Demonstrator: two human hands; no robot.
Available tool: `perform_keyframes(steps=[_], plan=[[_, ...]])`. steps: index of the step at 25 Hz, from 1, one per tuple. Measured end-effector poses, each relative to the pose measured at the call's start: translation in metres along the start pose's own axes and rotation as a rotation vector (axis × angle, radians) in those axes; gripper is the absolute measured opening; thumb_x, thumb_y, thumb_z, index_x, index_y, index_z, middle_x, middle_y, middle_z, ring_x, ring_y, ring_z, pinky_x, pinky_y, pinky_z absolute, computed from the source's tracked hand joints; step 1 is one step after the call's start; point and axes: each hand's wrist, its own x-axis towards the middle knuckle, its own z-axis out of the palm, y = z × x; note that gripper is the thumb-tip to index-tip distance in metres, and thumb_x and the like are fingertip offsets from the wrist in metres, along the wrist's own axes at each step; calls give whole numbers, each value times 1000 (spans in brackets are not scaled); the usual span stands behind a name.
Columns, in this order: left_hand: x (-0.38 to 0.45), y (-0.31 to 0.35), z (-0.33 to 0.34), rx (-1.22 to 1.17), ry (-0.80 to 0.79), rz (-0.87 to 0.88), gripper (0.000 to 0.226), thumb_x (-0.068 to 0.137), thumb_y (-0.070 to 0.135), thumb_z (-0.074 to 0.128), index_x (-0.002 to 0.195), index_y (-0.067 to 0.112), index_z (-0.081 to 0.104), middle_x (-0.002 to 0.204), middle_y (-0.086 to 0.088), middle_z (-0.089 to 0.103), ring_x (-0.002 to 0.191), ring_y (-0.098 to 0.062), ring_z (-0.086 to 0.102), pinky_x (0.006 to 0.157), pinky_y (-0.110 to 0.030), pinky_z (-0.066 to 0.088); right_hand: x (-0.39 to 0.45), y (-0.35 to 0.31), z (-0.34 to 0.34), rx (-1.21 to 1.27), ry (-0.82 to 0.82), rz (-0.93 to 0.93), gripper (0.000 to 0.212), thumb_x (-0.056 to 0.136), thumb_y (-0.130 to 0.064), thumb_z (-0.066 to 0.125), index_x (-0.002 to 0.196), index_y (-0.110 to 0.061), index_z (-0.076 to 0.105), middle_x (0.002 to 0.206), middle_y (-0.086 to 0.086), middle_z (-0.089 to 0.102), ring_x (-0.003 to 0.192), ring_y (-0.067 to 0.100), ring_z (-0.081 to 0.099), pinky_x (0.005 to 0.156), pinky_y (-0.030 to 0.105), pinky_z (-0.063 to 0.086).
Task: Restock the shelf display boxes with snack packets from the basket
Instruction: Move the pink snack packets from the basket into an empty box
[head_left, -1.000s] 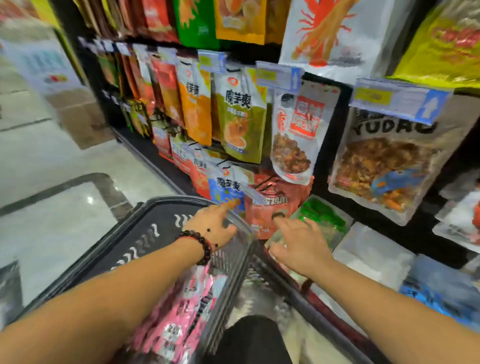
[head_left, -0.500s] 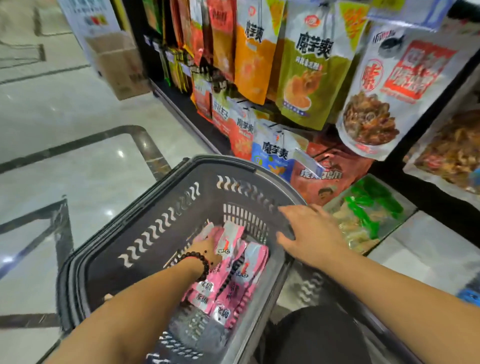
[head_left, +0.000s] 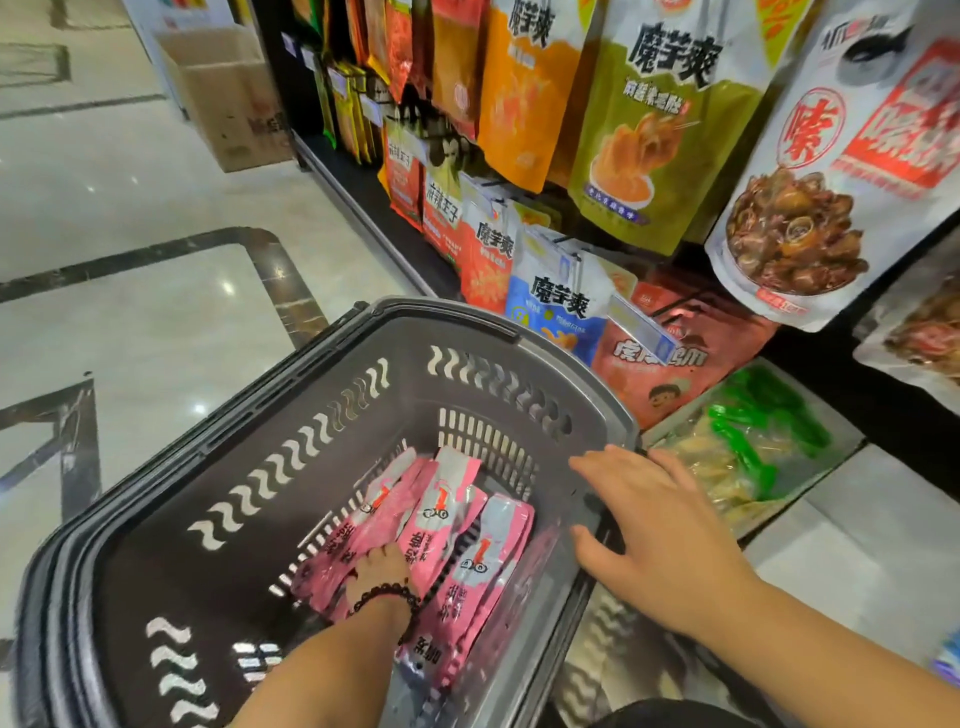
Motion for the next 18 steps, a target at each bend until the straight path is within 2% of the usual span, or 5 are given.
perform_keyframes(steps=[3, 8, 13, 16, 18], plan=[[0, 3, 9, 57, 17, -54, 59, 85, 34, 61, 136, 16, 37, 140, -9, 45, 131, -28, 40, 105, -39, 40, -7, 4, 3, 12, -24, 17, 60, 80, -57, 40, 135, -33, 44, 138, -15, 49, 136, 7, 36, 117, 40, 20], [-10, 3, 14, -11, -25, -108, 52, 90, 17, 52, 139, 12, 35, 145, -12, 36, 133, -30, 34, 106, -44, 41, -17, 8, -1, 19, -20, 42, 58, 80, -54, 41, 133, -32, 45, 136, -16, 51, 134, 6, 39, 115, 37, 20], [-25, -5, 23, 3, -45, -100, 75, 82, 12, 63, 144, 16, 22, 149, -13, 24, 133, -33, 34, 101, -44, 46, -25, 7, -6, 27, -31, 30, 55, 79, -51, 41, 132, -34, 46, 134, -18, 51, 132, 5, 39, 115, 39, 23], [-21, -5, 21, 55, -32, -85, 62, 85, 16, 58, 141, 16, 30, 145, -14, 31, 130, -33, 36, 102, -44, 44, -26, 14, -4, 16, -53, 38, 56, 80, -51, 39, 132, -33, 46, 135, -16, 52, 133, 7, 40, 115, 41, 25], [-18, -6, 12, 123, -46, -13, 45, 90, 17, 49, 134, 13, 44, 137, -13, 45, 125, -30, 45, 99, -44, 46, -28, 12, 2, 19, -55, 30, 55, 79, -50, 40, 131, -32, 47, 134, -15, 53, 131, 7, 42, 114, 39, 24]])
